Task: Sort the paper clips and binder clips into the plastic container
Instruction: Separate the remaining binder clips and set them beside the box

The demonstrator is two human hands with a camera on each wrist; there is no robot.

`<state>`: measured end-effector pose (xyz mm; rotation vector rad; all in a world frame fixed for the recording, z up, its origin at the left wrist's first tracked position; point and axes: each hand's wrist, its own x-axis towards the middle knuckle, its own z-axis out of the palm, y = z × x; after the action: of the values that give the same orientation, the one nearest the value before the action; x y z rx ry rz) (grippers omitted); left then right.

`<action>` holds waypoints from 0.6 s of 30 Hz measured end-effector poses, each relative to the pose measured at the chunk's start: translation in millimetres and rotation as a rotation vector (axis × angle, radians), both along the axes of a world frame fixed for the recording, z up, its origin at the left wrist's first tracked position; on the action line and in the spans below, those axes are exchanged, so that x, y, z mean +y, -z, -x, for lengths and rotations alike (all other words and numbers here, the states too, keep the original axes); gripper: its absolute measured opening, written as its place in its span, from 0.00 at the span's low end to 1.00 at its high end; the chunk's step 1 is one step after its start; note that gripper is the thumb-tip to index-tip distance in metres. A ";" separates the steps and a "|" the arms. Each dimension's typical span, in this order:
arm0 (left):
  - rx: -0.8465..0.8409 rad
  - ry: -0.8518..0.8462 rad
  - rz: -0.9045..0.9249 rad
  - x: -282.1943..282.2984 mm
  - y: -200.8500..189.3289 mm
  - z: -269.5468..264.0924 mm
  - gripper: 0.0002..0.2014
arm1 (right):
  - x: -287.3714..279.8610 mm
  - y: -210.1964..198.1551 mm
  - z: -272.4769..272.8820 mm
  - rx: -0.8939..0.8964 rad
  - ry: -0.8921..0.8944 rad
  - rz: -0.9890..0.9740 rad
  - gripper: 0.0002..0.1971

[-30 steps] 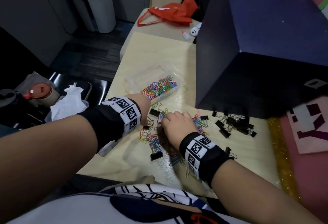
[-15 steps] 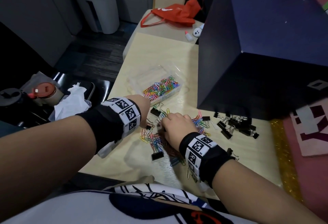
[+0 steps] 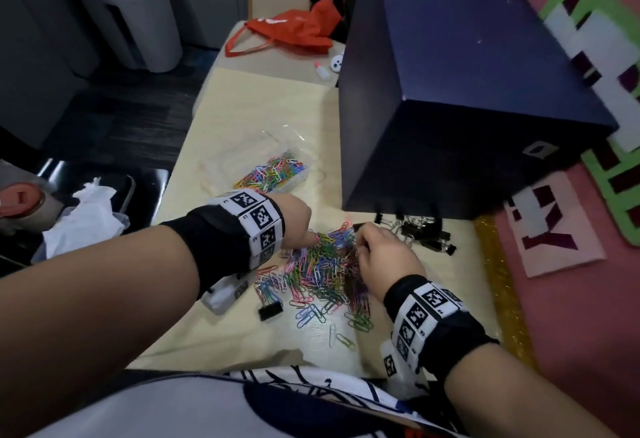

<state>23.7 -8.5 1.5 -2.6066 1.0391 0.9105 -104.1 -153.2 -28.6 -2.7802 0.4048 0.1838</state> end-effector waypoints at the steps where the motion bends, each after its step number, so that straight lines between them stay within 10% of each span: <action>1: 0.004 0.000 0.016 -7.5 0.7 1.2 0.21 | -7.4 -0.3 3.5 0.004 0.041 0.003 0.05; 10: 0.084 -0.145 0.480 -60.6 -0.1 20.1 0.21 | -53.2 -8.5 15.8 0.017 0.382 0.086 0.22; 18: 0.023 0.001 0.242 -43.5 20.4 15.7 0.20 | -36.3 1.5 12.2 0.119 0.086 0.093 0.16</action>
<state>8.0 -52.1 -18.9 -2.7941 1.2260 0.8646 -116.3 -189.5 -30.0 -2.8442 0.5753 0.3185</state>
